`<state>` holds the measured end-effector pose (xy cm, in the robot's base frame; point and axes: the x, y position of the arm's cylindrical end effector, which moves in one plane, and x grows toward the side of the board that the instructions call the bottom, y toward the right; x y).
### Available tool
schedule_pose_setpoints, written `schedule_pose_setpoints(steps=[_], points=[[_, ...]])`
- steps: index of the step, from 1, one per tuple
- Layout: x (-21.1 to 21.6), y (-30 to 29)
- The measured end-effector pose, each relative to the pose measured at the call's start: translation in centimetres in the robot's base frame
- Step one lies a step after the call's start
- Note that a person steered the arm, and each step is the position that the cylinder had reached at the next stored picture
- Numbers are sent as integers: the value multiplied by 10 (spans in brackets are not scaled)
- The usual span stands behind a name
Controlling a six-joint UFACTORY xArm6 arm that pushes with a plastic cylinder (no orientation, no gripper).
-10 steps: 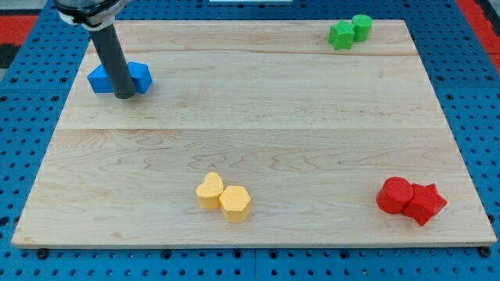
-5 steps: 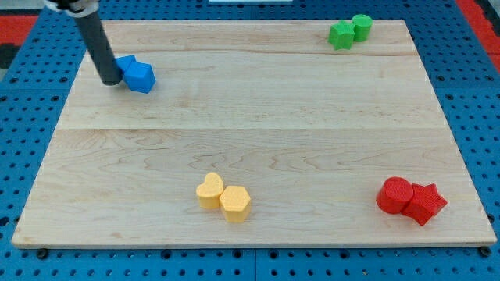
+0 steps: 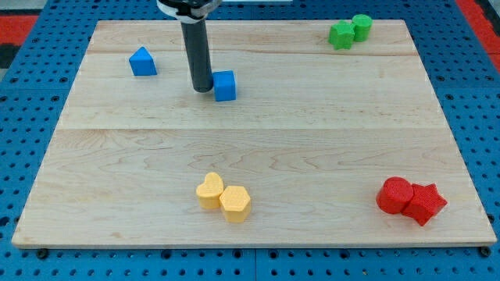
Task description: Place the blue cube to the left of green star
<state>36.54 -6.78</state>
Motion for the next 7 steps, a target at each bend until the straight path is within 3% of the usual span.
schedule_pose_setpoints(steps=[3,7], points=[[17,108],[-42,117]])
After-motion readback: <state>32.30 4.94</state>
